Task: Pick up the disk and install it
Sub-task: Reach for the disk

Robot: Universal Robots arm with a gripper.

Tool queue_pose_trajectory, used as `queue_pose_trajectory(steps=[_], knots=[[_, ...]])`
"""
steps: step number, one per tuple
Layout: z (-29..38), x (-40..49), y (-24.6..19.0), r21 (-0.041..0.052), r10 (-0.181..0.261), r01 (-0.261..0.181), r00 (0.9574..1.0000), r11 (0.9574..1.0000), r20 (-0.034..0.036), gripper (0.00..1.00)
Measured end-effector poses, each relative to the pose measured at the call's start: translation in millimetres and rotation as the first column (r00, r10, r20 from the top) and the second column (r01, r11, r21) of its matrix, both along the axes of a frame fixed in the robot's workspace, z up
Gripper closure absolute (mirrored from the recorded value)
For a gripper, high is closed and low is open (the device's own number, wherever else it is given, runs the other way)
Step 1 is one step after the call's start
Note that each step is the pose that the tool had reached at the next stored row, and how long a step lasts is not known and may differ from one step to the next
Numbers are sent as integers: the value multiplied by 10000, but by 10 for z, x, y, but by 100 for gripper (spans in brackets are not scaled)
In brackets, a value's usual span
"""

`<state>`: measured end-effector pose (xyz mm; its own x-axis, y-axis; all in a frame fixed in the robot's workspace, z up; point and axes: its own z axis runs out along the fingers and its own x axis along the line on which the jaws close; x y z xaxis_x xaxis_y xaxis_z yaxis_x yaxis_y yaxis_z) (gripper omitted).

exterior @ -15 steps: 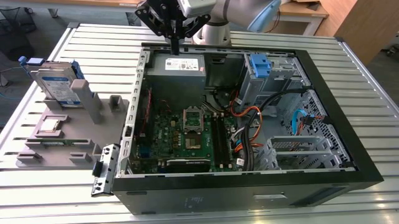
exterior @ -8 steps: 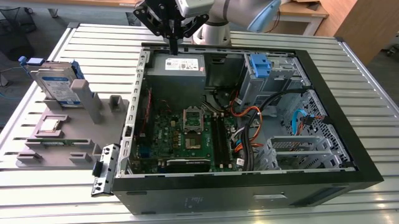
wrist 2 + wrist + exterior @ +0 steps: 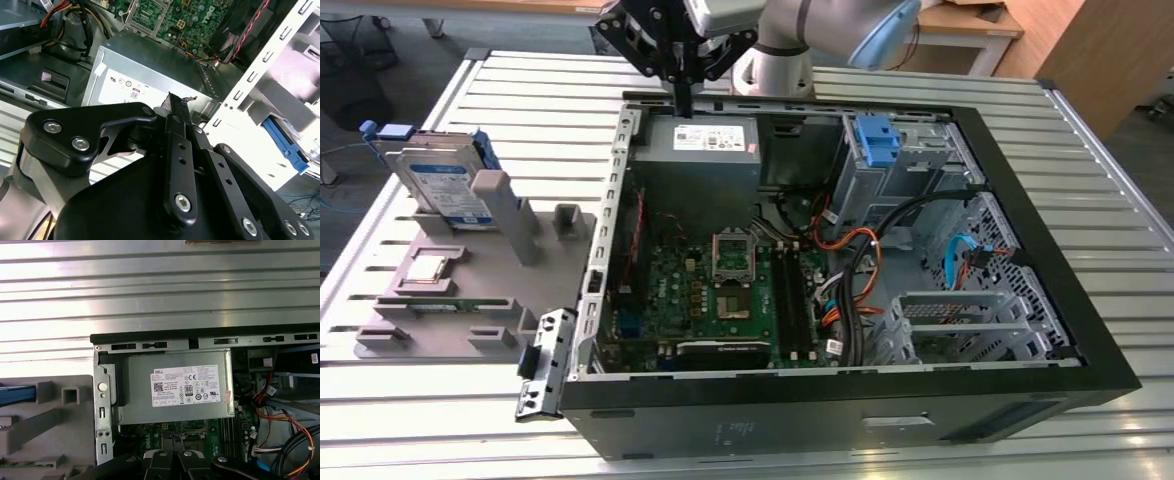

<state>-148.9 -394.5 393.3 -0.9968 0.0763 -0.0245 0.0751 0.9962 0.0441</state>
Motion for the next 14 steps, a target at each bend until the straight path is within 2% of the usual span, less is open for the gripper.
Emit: queue_pose_trajectory(steps=[14], knots=[[-1, -259, 0, 0, 1, -1, 10000, 10000, 0, 89]])
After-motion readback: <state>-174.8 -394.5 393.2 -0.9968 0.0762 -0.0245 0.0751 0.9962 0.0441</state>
